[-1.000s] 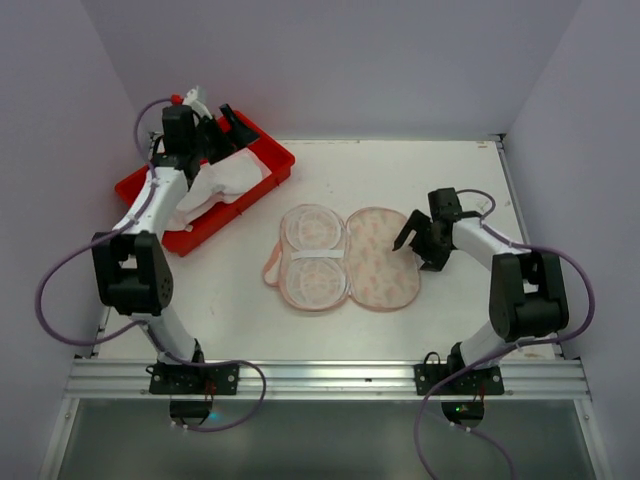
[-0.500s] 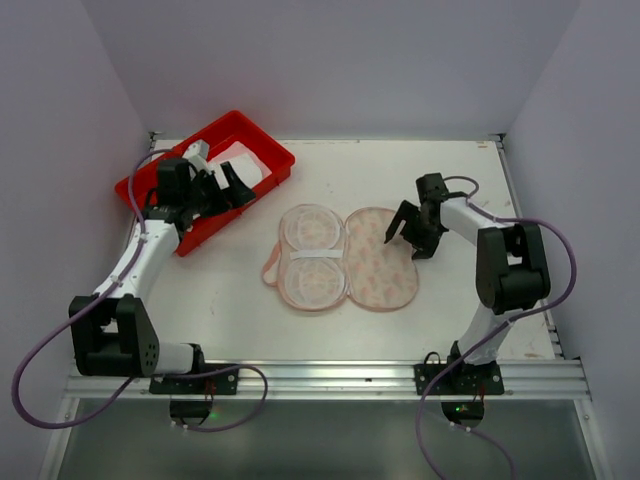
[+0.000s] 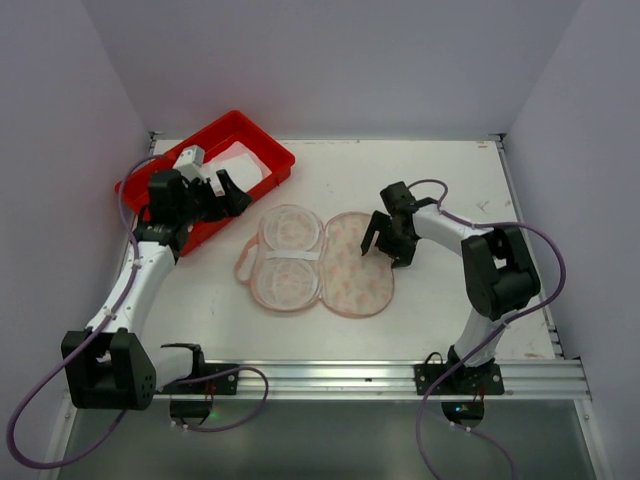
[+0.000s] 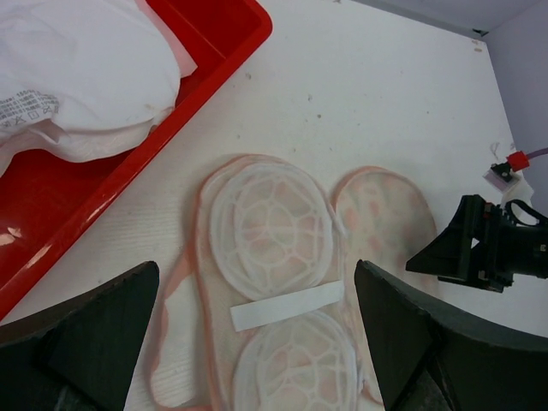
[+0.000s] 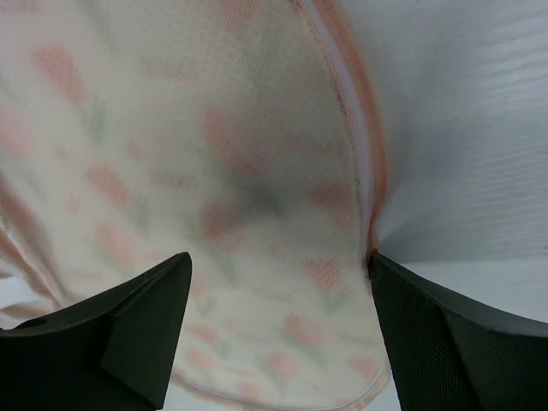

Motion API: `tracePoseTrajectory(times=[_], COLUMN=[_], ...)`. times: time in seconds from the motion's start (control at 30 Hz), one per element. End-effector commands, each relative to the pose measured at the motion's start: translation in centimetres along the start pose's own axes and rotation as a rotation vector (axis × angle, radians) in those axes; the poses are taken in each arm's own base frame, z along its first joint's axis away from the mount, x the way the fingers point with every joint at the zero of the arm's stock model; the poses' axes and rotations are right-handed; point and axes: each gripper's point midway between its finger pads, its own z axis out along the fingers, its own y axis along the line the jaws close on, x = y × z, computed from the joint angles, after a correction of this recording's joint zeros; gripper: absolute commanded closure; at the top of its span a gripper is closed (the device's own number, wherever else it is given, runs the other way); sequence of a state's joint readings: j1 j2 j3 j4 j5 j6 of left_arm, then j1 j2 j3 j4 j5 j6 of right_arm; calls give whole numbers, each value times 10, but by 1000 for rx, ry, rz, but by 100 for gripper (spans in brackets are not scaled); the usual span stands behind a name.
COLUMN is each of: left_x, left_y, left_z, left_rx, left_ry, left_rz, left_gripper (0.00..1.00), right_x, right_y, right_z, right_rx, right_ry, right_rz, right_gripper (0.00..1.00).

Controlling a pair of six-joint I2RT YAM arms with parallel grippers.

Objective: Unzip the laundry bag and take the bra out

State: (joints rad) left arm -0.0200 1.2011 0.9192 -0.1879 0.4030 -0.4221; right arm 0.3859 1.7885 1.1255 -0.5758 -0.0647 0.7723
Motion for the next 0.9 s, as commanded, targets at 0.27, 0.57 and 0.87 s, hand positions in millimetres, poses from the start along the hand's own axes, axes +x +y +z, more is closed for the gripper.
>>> tracePoseTrajectory(times=[0.27,0.57,0.87], left_x=[2,1,1], left_y=[10,12,8], left_z=[-3,-4,-3], left_rx=[-35,-50,-30], left_ry=[-30,-35,-34], left_rz=[65,68,64], left_gripper=[0,0,0], right_x=[-4,5,-27], right_y=[-30,-30,-32], right_z=[9,10,-54], right_rx=[127,119,133], right_ry=[-47,-22,-209], right_rz=[-32,-45,-128], right_gripper=[37,79,100])
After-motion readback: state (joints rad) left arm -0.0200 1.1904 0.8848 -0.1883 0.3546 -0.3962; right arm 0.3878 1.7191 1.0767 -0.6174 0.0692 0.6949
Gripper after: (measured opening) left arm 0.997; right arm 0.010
